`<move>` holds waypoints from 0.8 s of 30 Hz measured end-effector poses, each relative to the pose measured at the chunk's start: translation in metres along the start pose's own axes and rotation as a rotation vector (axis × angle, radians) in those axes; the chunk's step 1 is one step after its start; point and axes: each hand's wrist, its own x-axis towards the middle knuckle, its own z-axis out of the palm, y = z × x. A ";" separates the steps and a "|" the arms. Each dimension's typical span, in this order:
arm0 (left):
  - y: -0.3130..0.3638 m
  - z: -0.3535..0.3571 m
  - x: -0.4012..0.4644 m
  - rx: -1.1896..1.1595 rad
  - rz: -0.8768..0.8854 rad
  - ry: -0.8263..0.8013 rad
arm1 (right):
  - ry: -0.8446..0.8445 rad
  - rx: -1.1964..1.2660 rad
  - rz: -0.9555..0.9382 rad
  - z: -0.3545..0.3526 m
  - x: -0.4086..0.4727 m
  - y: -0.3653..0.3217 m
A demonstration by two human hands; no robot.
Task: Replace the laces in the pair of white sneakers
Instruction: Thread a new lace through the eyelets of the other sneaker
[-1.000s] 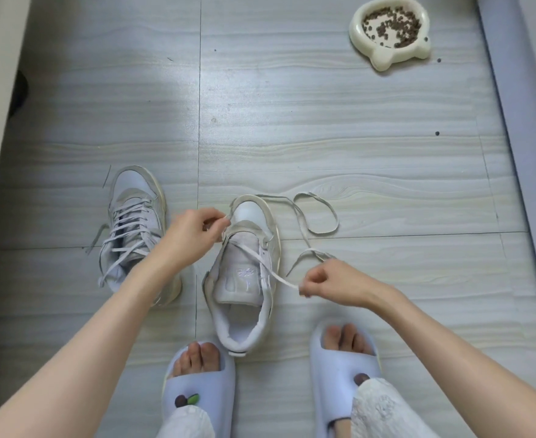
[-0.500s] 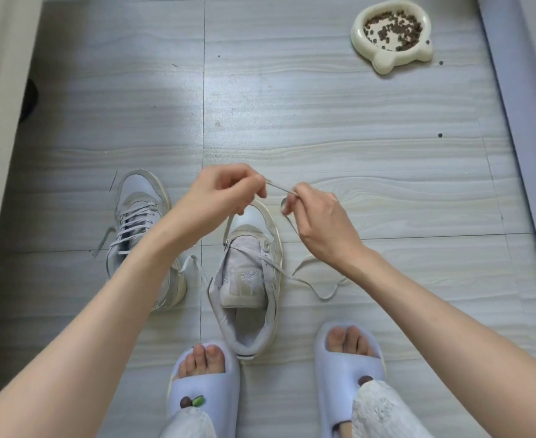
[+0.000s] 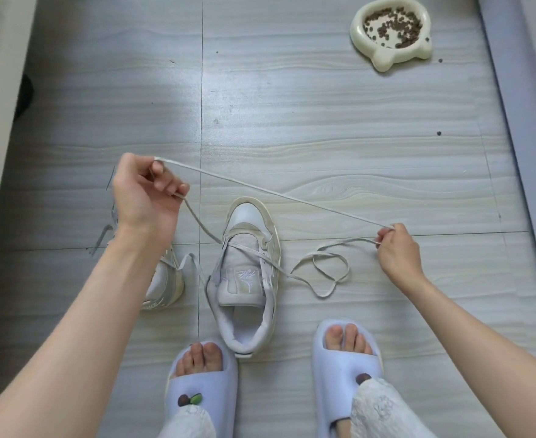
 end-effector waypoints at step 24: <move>-0.092 0.034 -0.051 0.865 -0.071 -0.720 | -0.532 0.478 -0.356 -0.019 -0.065 -0.097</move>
